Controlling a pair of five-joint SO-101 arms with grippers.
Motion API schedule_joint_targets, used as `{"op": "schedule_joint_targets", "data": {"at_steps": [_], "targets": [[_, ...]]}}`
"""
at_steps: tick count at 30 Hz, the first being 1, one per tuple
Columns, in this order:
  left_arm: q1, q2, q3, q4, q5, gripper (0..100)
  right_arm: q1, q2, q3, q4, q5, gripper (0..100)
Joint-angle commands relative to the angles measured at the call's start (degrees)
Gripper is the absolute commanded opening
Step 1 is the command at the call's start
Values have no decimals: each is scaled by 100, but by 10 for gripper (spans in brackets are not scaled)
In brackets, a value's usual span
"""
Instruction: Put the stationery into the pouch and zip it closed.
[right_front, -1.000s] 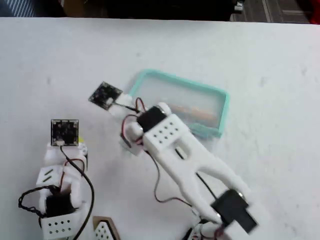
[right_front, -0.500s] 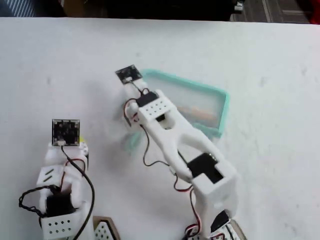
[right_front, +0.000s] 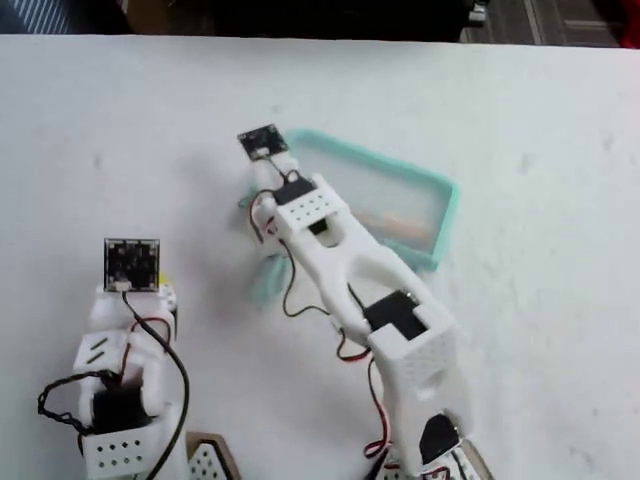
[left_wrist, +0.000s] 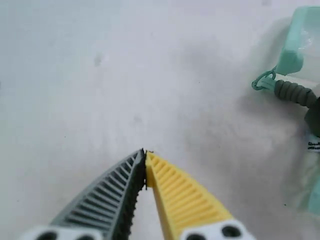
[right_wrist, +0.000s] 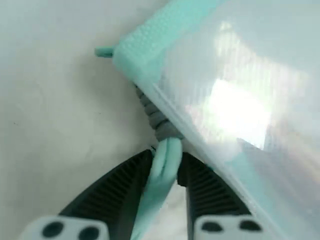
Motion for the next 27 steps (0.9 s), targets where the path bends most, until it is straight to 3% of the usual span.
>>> {"op": "schedule_joint_targets", "data": {"at_steps": [1,5,9,12,15,19,27], "targets": [[75,-101,-281,-141,70,24,-4,-84,-237,31,0,64],[75,-101,-281,-141,70,24,-4,-145,-237,136,-9,176],[75,-101,-281,-141,70,24,-31,-242,-237,145,0,193],[75,-101,-281,-132,62,24,-40,-303,-229,145,0,149],[75,-101,-281,-132,53,24,-22,-312,-229,136,0,18],[75,-101,-281,-132,53,24,4,-330,-211,259,44,20],[75,-101,-281,-132,53,24,-84,-1393,-958,1525,1503,17]]}}
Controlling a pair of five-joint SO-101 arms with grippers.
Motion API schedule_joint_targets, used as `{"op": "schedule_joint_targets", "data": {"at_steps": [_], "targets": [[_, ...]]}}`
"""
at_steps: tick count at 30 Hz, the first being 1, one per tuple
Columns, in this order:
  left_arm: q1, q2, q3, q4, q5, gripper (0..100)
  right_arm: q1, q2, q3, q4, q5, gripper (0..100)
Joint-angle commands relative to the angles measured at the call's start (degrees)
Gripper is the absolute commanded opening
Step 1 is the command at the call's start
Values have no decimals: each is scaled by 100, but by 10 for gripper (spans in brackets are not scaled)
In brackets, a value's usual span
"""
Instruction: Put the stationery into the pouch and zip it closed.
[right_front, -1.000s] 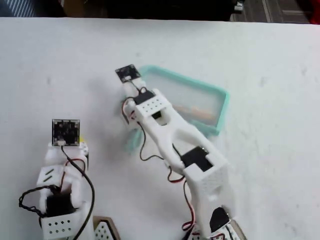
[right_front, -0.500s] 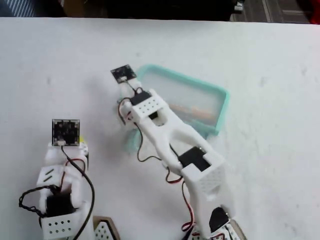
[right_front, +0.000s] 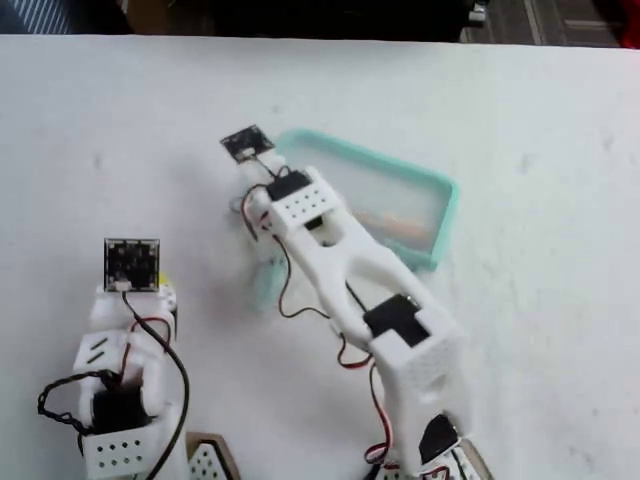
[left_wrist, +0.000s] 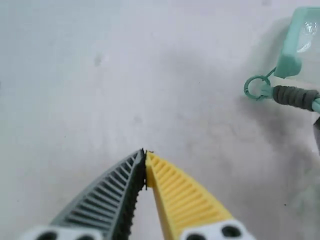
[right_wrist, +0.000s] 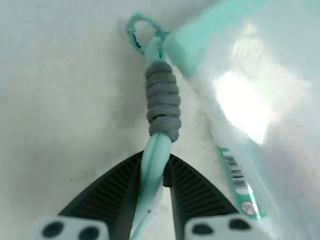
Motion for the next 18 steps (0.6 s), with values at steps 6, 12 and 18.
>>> {"op": "schedule_joint_targets", "data": {"at_steps": [6,12,18], "targets": [[75,-101,-273,-132,53,24,295,-1930,-1020,831,853,17],[75,-101,-273,-132,44,24,488,-2747,-1371,1200,853,17],[75,-101,-273,-132,44,24,734,-3468,-2224,1710,853,17]]}}
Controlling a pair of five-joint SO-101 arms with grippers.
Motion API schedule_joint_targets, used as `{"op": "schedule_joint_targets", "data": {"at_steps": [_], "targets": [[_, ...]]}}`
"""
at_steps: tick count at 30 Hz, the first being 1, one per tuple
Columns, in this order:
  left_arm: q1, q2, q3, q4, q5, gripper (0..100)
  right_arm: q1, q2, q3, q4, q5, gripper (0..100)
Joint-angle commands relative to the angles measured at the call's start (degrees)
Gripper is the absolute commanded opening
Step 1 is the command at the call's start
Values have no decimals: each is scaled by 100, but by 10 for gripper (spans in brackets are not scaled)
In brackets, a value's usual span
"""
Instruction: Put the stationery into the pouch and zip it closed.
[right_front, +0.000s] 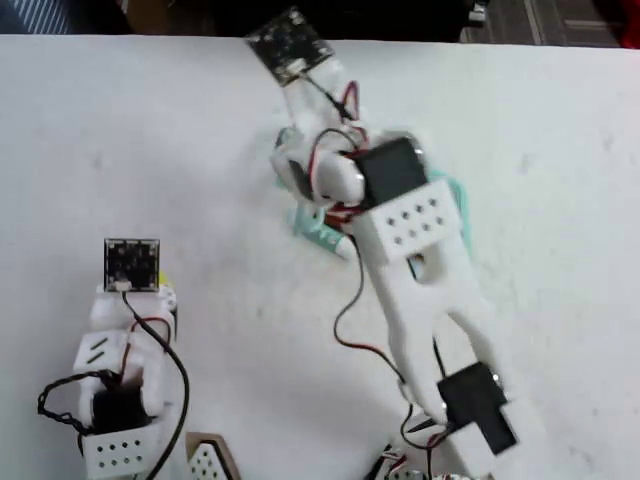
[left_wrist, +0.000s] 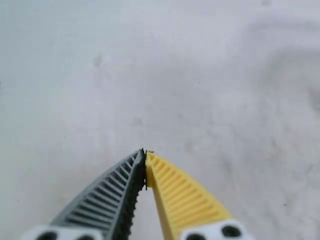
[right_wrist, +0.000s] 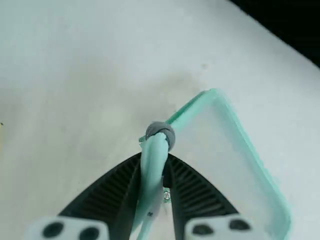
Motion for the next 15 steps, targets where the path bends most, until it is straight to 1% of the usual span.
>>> {"op": "schedule_joint_targets", "data": {"at_steps": [1,15], "targets": [[75,-101,-273,-132,44,24,136,-611,-782,233,79,17],[75,-101,-185,-246,35,24,171,-831,-2593,1147,79,17]]}}
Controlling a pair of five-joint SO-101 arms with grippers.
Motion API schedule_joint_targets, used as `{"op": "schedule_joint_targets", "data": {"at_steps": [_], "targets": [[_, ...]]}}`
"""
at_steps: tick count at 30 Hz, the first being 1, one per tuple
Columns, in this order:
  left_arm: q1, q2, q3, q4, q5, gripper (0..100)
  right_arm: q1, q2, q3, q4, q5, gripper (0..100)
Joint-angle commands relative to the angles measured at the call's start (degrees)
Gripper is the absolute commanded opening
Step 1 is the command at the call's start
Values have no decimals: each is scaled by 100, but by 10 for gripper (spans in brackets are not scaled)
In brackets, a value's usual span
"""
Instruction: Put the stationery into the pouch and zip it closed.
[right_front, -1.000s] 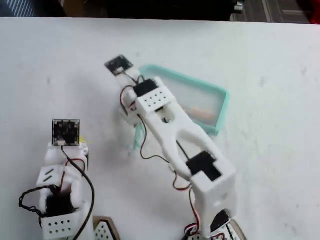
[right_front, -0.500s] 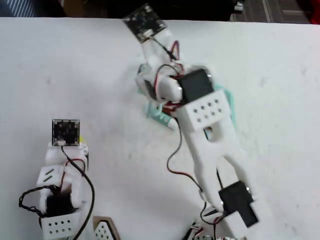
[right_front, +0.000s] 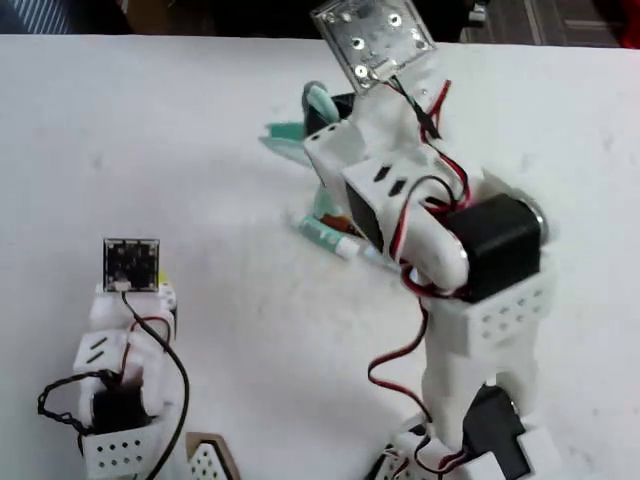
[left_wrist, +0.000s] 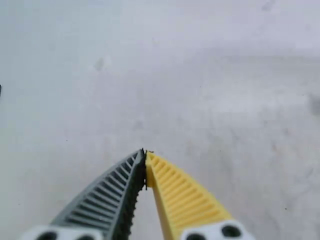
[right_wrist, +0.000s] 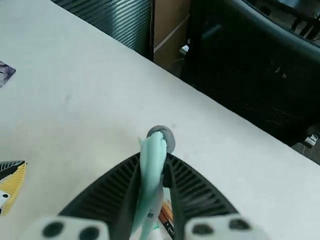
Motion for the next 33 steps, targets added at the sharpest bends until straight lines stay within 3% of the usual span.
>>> {"op": "schedule_joint_targets", "data": {"at_steps": [1,19,33], "targets": [[75,-101,-185,-149,35,24,31,-180,-475,84,70,17],[75,-101,-185,-141,35,26,31,-655,-1160,-189,53,17],[75,-101,-185,-167,44,26,-31,-1279,-897,453,26,17]]}}
